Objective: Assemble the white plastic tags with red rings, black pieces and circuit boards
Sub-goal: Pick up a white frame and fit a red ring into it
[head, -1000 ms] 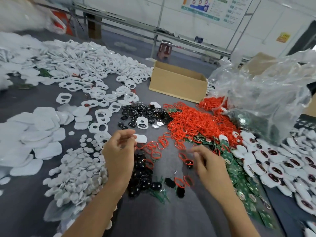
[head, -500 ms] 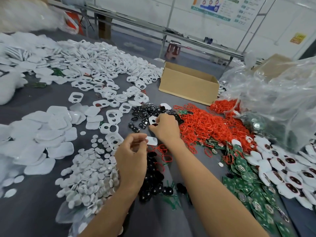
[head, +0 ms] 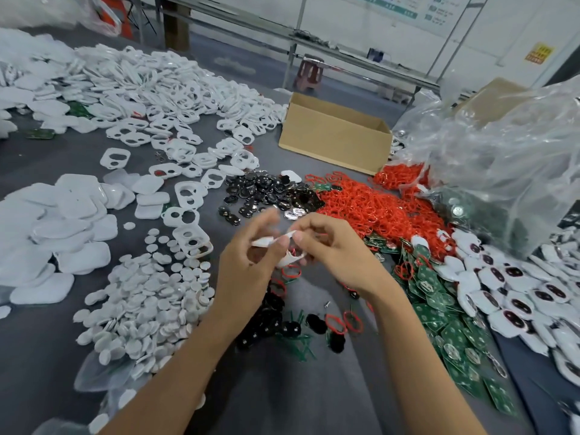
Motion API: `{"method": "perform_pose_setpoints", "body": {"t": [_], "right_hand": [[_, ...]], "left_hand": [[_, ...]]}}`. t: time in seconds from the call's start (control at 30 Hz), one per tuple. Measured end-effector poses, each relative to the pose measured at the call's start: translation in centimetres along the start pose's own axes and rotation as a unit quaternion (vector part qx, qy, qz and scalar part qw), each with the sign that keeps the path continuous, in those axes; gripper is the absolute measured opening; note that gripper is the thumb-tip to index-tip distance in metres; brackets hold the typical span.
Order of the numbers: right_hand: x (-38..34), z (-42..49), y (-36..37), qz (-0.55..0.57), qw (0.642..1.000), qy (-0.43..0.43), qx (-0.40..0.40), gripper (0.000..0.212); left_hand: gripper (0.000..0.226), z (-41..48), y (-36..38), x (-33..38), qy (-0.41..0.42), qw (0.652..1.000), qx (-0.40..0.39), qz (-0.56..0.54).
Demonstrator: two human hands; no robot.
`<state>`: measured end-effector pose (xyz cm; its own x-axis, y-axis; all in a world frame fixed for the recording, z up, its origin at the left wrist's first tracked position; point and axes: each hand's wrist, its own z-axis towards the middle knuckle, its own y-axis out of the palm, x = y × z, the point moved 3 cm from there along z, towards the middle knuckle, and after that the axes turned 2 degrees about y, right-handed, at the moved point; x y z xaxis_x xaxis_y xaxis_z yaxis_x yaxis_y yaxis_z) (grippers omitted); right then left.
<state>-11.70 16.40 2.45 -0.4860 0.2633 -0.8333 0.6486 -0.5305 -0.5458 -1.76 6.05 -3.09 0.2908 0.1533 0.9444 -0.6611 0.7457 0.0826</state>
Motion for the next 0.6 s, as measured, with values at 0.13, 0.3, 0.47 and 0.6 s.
{"method": "perform_pose_setpoints", "body": {"t": [0.13, 0.3, 0.47, 0.6], "right_hand": [[0.3, -0.2, 0.0, 0.016, 0.997, -0.007, 0.071, 0.009], [2.5, 0.7, 0.3, -0.231, 0.971, 0.041, 0.051, 0.005], [3.2, 0.8, 1.8, -0.328, 0.943, 0.039, -0.028, 0.011], [3.1, 0.7, 1.6, -0.348, 0.937, 0.011, -0.044, 0.014]], "left_hand": [[0.017, 0.1, -0.1, -0.2, -0.010, 1.000, 0.015, -0.001], [0.017, 0.4, -0.7, -1.2, -0.083, 0.990, 0.100, -0.060], [0.008, 0.4, -0.7, -1.6, -0.112, 0.982, 0.104, -0.113], [0.008, 0.4, -0.5, -1.7, -0.126, 0.979, 0.100, -0.129]]}}
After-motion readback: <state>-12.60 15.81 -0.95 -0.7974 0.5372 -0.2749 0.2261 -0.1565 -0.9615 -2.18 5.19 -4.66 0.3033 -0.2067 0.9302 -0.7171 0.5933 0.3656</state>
